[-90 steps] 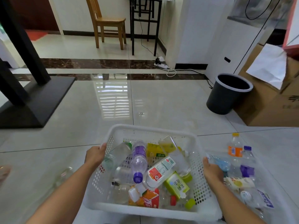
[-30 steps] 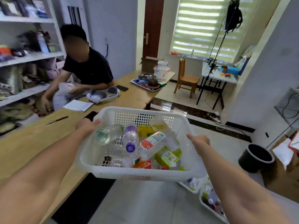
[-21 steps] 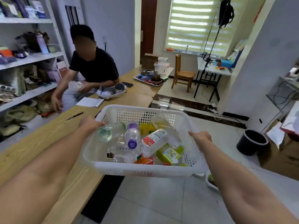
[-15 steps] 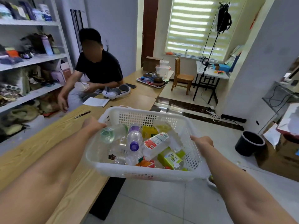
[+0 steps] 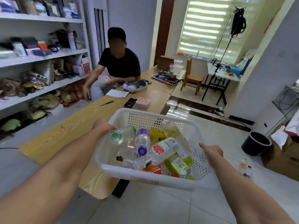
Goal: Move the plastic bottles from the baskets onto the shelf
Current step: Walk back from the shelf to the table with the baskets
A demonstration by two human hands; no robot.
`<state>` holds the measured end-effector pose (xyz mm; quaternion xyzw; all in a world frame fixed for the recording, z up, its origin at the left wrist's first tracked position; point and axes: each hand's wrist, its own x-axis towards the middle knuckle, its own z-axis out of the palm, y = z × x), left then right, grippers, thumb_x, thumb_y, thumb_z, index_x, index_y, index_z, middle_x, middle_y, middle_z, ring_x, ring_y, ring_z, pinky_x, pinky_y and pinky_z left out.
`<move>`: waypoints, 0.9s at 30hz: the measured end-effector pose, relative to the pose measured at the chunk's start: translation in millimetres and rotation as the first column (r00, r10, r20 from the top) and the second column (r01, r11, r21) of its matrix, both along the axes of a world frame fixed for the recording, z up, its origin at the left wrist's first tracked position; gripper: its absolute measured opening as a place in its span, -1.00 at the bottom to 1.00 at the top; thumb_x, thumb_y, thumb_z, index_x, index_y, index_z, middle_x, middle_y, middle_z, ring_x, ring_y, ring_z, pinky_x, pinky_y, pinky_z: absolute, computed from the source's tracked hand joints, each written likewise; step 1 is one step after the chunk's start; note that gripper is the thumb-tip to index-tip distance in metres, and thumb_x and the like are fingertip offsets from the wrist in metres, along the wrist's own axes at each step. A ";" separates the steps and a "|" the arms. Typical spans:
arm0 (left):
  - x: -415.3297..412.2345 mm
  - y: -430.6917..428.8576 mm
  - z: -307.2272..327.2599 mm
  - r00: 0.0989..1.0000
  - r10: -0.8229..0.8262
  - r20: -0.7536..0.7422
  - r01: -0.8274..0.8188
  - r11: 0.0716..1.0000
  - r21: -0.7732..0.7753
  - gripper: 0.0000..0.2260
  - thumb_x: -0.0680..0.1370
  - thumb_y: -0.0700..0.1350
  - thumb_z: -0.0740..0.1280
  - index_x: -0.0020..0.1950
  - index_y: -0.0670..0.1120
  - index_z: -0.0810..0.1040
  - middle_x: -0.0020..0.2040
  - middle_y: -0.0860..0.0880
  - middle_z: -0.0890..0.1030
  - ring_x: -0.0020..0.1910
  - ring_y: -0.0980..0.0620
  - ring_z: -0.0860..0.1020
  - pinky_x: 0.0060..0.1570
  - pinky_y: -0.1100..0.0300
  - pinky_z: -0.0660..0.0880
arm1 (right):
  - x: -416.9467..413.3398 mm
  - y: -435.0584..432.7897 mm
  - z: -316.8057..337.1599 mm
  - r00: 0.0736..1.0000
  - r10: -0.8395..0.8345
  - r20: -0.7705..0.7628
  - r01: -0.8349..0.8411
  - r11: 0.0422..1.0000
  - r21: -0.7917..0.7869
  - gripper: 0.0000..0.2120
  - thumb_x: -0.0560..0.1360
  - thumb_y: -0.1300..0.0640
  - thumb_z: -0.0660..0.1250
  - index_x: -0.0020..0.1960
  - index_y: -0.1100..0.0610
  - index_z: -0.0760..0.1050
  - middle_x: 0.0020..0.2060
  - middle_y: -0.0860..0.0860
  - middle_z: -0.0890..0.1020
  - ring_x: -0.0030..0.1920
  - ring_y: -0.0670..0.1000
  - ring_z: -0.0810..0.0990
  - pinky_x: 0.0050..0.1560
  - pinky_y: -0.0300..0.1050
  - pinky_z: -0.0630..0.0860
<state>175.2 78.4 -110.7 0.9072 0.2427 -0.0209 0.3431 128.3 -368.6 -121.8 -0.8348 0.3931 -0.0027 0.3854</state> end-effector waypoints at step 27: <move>23.0 352.9 -44.7 0.977 -0.206 -0.053 0.211 0.970 0.120 -0.49 0.37 0.10 0.51 0.09 -0.26 0.54 -0.10 -0.16 0.54 -0.24 -0.10 0.46 -0.33 0.12 0.34 | -51.8 361.8 -47.6 0.994 -0.104 0.026 0.102 0.991 0.083 -0.40 0.47 -0.18 0.37 0.23 0.32 0.51 0.19 0.23 0.58 0.16 0.22 0.57 -0.08 -0.11 0.36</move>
